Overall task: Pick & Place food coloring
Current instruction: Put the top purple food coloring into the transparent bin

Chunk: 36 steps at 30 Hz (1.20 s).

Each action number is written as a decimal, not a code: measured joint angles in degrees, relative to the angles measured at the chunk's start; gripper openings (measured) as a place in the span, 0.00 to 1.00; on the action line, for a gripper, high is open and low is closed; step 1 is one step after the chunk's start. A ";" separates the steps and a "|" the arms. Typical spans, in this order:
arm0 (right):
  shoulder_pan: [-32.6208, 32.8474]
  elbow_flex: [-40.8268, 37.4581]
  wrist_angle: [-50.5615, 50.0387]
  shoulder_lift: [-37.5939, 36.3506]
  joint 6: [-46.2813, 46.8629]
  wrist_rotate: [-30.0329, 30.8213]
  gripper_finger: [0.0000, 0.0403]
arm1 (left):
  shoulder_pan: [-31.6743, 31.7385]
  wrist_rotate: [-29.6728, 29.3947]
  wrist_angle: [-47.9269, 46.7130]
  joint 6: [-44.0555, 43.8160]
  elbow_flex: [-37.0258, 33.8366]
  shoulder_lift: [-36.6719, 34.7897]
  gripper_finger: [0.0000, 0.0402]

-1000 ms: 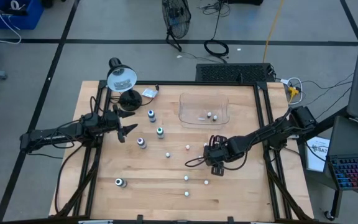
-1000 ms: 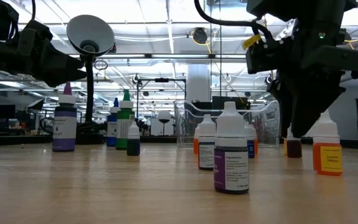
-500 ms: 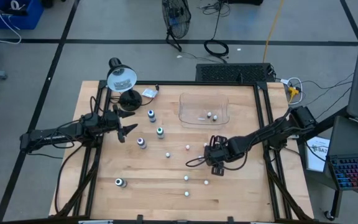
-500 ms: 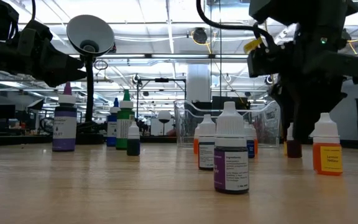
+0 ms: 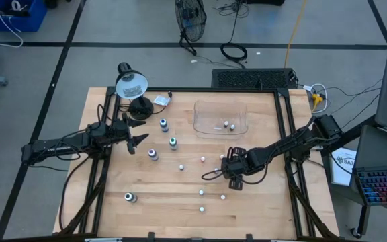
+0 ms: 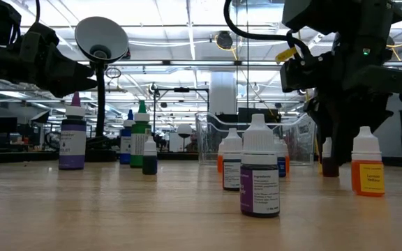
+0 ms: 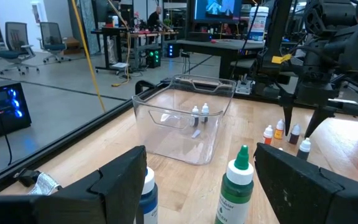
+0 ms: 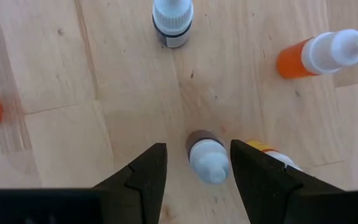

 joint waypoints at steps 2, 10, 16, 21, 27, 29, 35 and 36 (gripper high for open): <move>0.00 0.00 0.00 0.00 0.81 0.00 0.41 | -0.01 0.00 0.00 0.00 -0.01 0.00 0.74; 0.00 0.00 -0.04 0.00 0.86 -1.29 0.37 | -0.01 0.00 0.00 0.00 -0.02 0.01 0.74; 0.02 0.00 -0.04 0.00 0.80 -1.33 0.23 | -0.01 0.00 0.00 0.00 0.00 -0.01 0.74; 0.02 0.00 -0.02 -0.07 0.70 -1.29 0.15 | 0.00 0.00 0.00 0.00 -0.01 0.00 0.74; 0.02 0.00 1.78 -0.07 0.70 -1.22 0.14 | -0.01 0.00 0.00 -0.01 -0.02 0.00 0.74; 0.02 0.38 2.93 -0.32 0.70 -1.20 0.14 | 0.00 0.00 0.00 0.00 0.00 0.01 0.74; 0.06 9.34 -1.91 -2.82 -3.47 0.98 0.14 | -0.02 -0.02 0.00 0.00 -0.02 -0.01 0.74; 0.12 11.47 -3.41 -3.17 -4.77 2.66 0.14 | 0.00 0.00 -0.02 0.00 -0.02 0.01 0.74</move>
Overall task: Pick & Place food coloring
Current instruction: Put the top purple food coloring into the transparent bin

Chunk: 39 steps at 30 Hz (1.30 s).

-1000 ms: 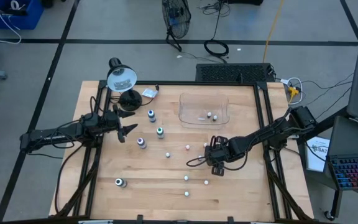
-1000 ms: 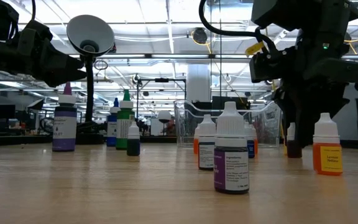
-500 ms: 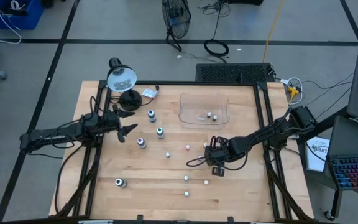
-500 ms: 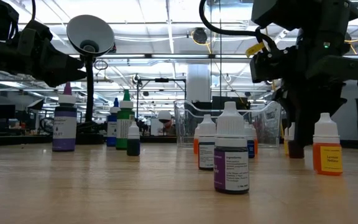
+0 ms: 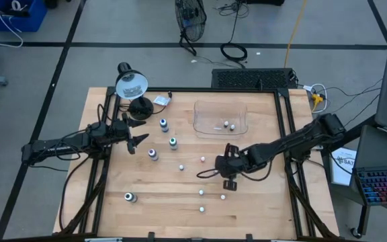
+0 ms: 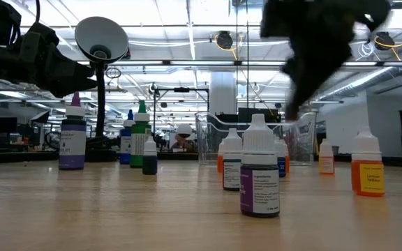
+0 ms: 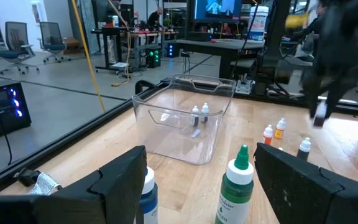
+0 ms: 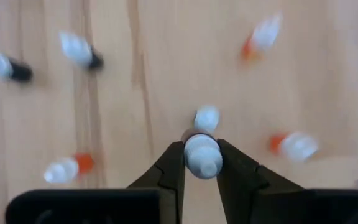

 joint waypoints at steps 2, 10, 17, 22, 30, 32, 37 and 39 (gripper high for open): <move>-0.21 4.79 -3.28 -0.42 -2.15 3.94 0.14 | -0.01 -0.04 0.02 -0.01 0.02 -0.02 0.74; -12.22 24.37 -8.48 0.06 -8.35 5.32 0.14 | 0.00 -0.04 0.03 0.00 0.02 0.00 0.74; -28.66 31.20 -14.77 1.67 -12.94 0.71 0.14 | 0.00 -0.04 0.02 0.00 0.02 0.00 0.74; -37.97 31.20 -23.49 7.83 -13.33 -4.67 0.14 | 0.00 -0.02 0.02 0.00 0.02 0.00 0.74; -41.05 31.18 -28.43 19.64 -17.42 -5.49 0.14 | 0.00 -0.02 0.02 0.00 0.00 0.00 0.74; -41.38 31.18 -27.48 21.82 -17.49 -5.87 0.14 | 0.00 0.00 0.02 0.00 0.00 -0.02 0.74; -41.82 31.18 -23.68 25.07 -17.58 -7.31 0.14 | 0.00 -0.02 0.02 0.00 0.01 0.00 0.74; -41.80 31.18 -22.94 25.71 -17.94 -7.77 0.14 | -0.02 -0.02 0.02 0.00 0.01 0.00 0.74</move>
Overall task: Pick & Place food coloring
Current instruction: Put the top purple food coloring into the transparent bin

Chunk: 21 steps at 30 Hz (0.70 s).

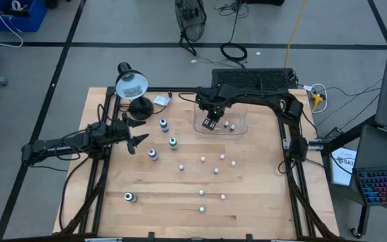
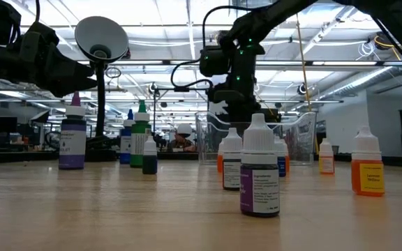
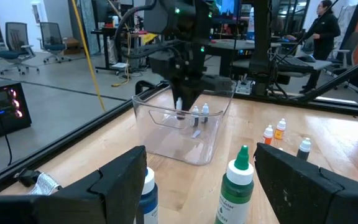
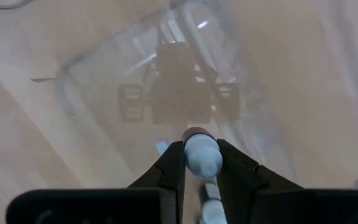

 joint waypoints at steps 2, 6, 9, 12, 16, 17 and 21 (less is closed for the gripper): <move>-0.30 0.00 0.15 0.02 -0.51 -0.45 0.14 | 0.02 0.02 -0.02 0.00 0.01 -0.02 0.74; -2.08 -1.31 3.66 -0.07 0.66 -0.66 0.14 | 0.02 0.02 0.01 0.00 0.00 0.00 0.74; -3.64 -3.09 6.06 -0.53 1.72 -2.65 0.14 | 0.02 0.00 0.01 0.00 0.00 0.00 0.74; -4.56 -5.35 8.39 -0.44 2.26 -4.95 0.14 | 0.02 0.00 0.01 0.00 0.01 0.00 0.74; -4.64 -8.14 11.06 -0.42 1.53 -5.10 0.14 | 0.01 0.00 0.00 -0.01 0.00 -0.01 0.74; -4.79 -8.72 11.35 -0.42 1.33 -5.10 0.14 | 0.01 0.00 0.00 0.00 0.00 0.00 0.74; -4.84 -11.08 13.85 -0.45 0.84 -4.95 0.14 | 0.01 0.00 0.00 0.00 0.01 -0.02 0.74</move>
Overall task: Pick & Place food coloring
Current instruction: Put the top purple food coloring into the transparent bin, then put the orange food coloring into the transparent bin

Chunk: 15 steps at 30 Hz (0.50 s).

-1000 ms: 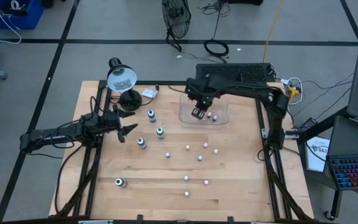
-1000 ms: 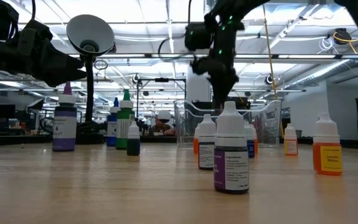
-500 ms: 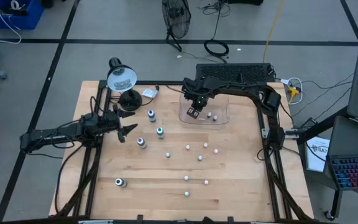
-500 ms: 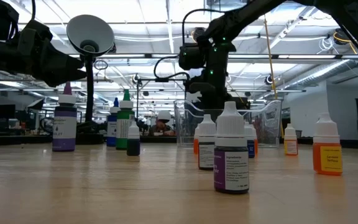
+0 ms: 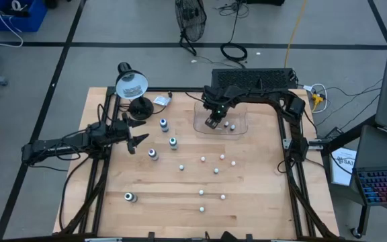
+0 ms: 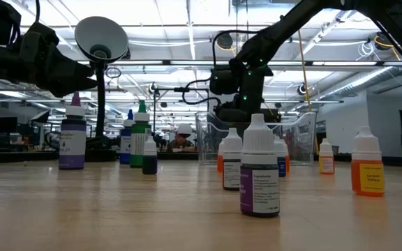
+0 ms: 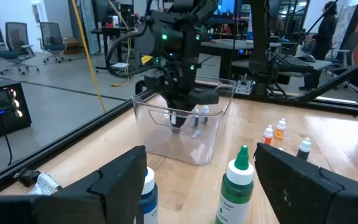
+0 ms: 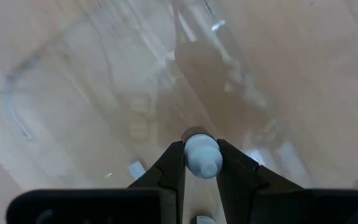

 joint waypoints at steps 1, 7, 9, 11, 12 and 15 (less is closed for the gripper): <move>0.00 -0.29 0.60 -0.14 0.02 -0.01 0.14 | -0.01 0.00 0.00 0.00 0.00 0.02 0.74; 0.44 -0.76 0.85 -0.18 -0.05 0.48 0.27 | 0.01 0.00 0.00 0.00 -0.02 0.02 0.74; 0.48 -0.81 0.83 -0.47 0.00 0.25 0.32 | 0.01 0.00 0.00 0.00 -0.02 0.02 0.74; 0.48 -0.91 0.91 -0.98 0.06 -0.10 0.36 | 0.01 0.01 0.00 0.00 -0.01 0.02 0.74; 0.48 -0.92 1.07 -1.31 0.08 -0.07 0.37 | 0.00 0.00 0.01 -0.01 -0.02 0.02 0.74; 0.48 -0.94 1.26 -3.52 1.18 0.09 0.39 | 0.00 0.00 0.02 0.00 -0.02 0.02 0.74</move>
